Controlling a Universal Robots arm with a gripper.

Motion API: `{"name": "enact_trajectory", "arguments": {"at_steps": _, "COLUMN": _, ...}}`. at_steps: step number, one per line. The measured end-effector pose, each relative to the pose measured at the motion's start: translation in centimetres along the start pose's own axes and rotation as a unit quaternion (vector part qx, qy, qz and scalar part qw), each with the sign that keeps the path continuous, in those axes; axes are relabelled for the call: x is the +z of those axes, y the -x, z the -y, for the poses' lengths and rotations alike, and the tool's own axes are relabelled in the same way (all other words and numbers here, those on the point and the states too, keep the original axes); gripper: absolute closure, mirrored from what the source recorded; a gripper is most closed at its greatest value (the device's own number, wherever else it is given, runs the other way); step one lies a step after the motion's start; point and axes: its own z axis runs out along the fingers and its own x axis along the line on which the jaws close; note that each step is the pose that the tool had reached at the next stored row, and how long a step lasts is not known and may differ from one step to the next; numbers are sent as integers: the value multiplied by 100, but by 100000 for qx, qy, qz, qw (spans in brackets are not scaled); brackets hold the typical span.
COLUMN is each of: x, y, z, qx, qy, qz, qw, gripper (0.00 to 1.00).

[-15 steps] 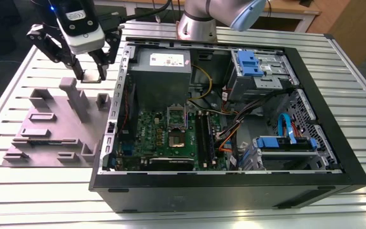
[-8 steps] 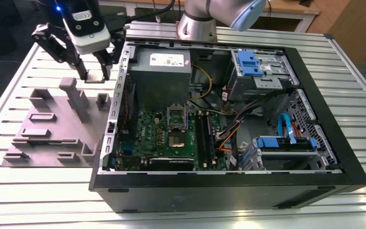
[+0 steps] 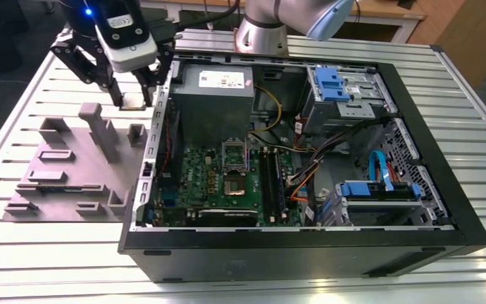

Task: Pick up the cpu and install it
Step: 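Pick up the cpu and move it towards the insertion slot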

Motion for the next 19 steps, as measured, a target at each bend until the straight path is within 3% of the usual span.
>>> {"name": "enact_trajectory", "arguments": {"at_steps": 19, "x": 3, "y": 234, "z": 3, "qx": -1, "qy": 5, "qz": 3, "qw": 100000, "gripper": 53}}
